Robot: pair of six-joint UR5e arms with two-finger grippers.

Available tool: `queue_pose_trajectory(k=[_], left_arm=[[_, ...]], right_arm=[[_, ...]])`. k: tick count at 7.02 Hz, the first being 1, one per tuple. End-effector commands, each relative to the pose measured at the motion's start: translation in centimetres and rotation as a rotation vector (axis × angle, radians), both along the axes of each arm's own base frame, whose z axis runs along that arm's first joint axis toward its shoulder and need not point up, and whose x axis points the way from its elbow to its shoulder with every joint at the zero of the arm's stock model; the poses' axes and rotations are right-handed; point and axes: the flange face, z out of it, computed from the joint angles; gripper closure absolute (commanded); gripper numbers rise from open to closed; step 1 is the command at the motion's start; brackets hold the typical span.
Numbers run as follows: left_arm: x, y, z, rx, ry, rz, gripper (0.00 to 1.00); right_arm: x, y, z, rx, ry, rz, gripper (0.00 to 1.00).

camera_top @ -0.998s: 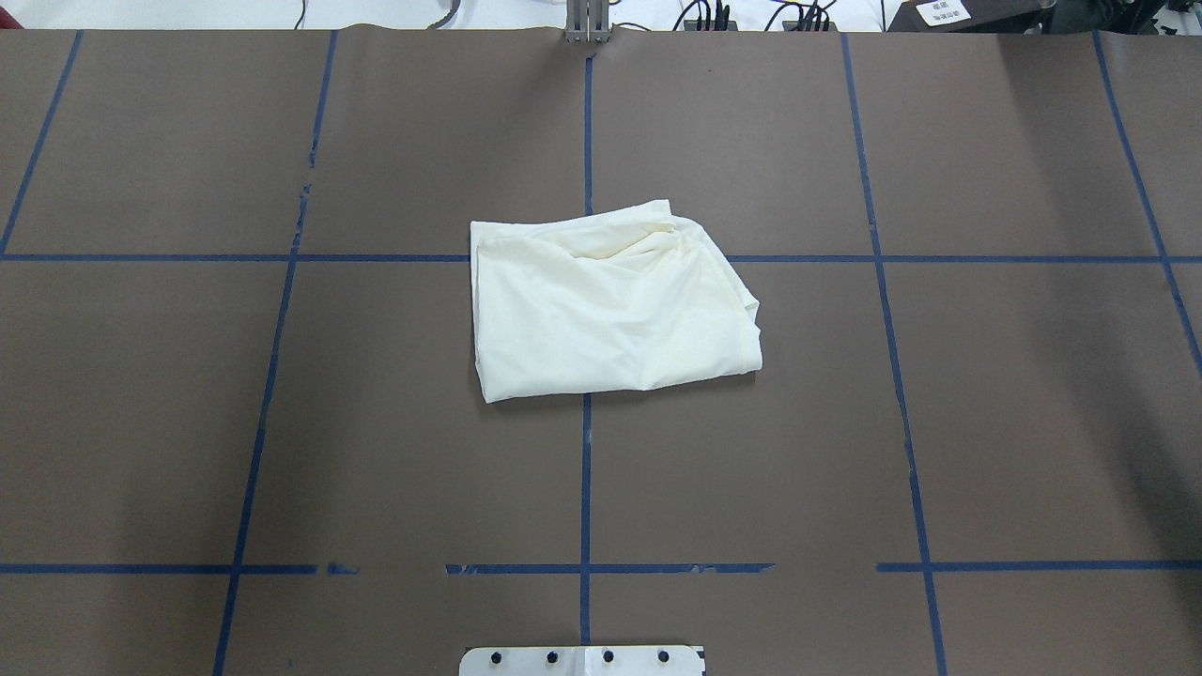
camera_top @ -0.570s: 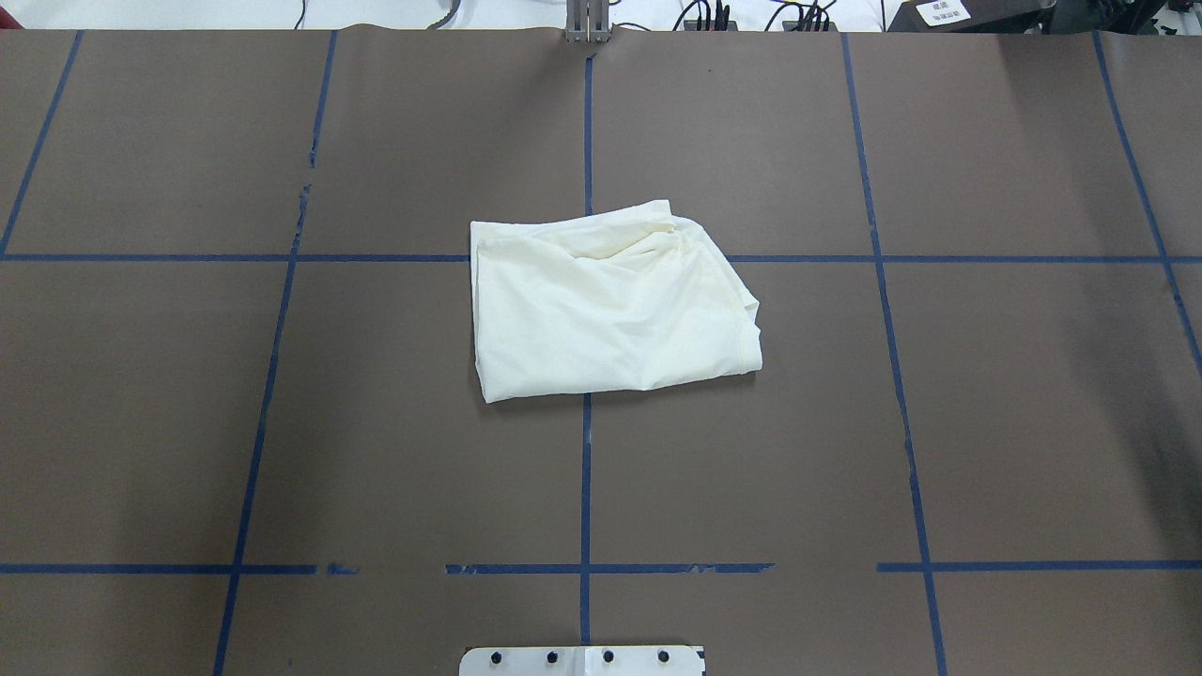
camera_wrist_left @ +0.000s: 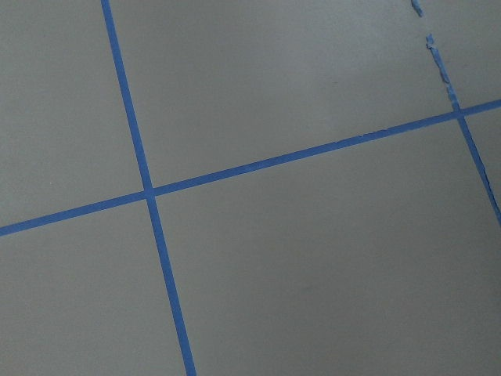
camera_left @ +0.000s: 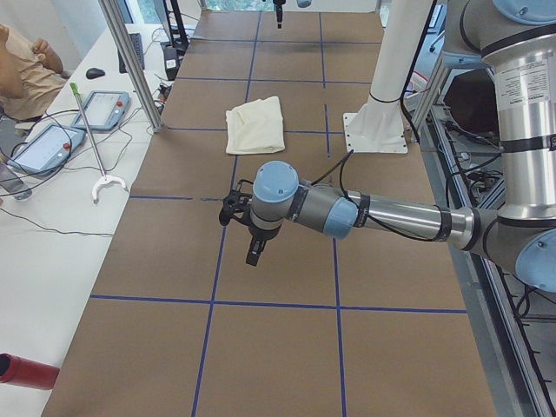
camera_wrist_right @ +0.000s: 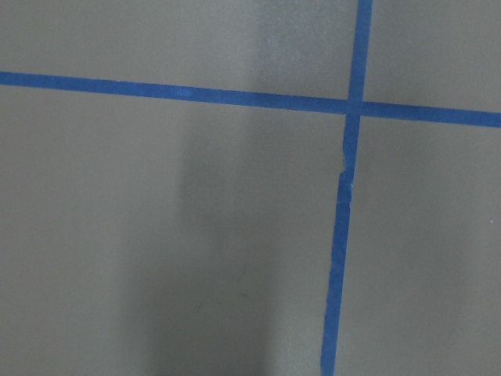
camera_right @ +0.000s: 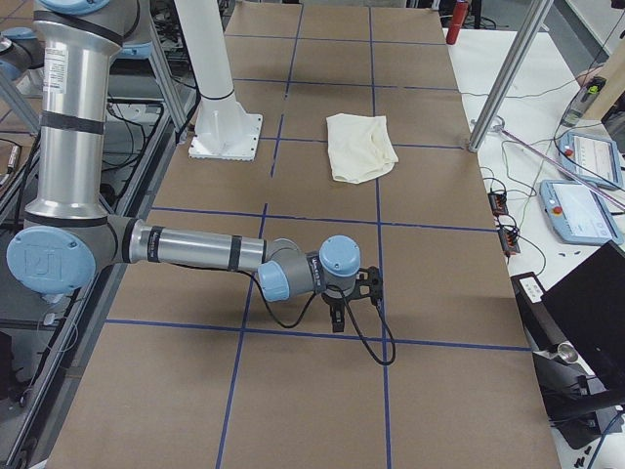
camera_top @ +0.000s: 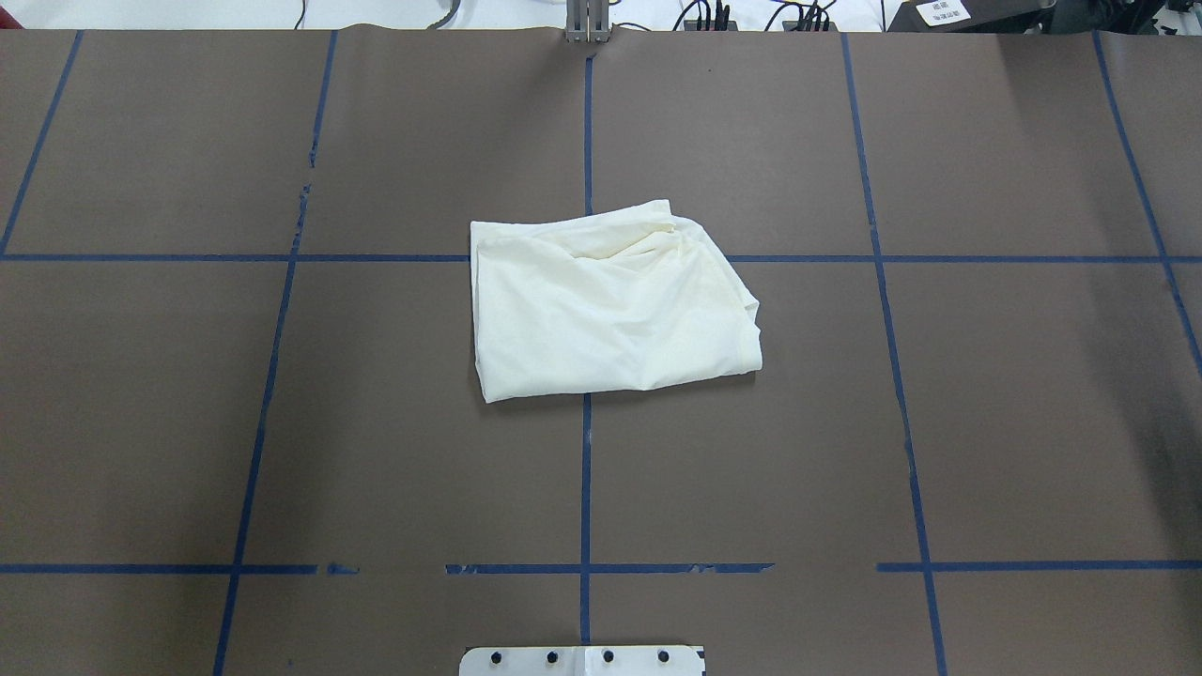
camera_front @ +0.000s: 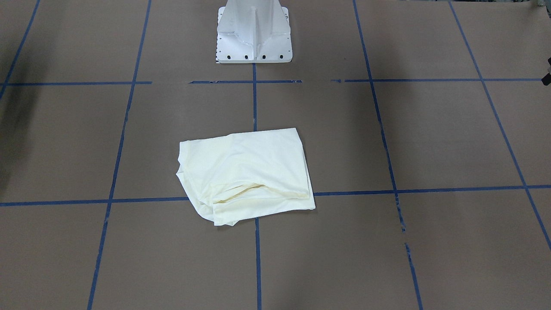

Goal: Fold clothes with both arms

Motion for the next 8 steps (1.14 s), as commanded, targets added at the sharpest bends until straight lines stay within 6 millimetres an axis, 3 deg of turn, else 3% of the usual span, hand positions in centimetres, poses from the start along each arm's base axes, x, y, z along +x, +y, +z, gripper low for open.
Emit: queue_pose_trajectory(k=[1,2,3,4,5,7,8], left_arm=[[0.0,-0.2,3.2,-0.065,-0.004,-0.002,0.0],[0.1,-0.5,4.7,-0.089,-0.007,-0.001,0.0],[0.1,-0.7,4.2,-0.082,-0.007,-0.001,0.0],[-0.1,-0.7,4.3,-0.079,-0.031,-0.008,0.0],[-0.3,-1.1,3.8,-0.063,-0.065,-0.019,0.0],[-0.3,-1.3,3.3,-0.055,-0.06,-0.018,0.0],[-0.3,-1.0,1.9,-0.029,-0.055,-0.019,0.0]], right_arm=[[2.8,-0.3,-4.5,0.097,-0.008,0.064,0.0],[4.3,-0.8,-5.8,0.124,-0.008,0.098,0.0],[4.0,-0.9,-5.9,0.111,-0.006,0.09,0.0],[2.9,-3.4,-8.1,0.095,-0.003,0.069,0.0],[3.6,-3.6,-8.1,0.075,0.02,0.054,0.0],[2.4,-2.8,-9.0,0.024,0.076,-0.026,0.0],[2.4,-2.6,-7.5,0.045,0.198,-0.12,0.0]])
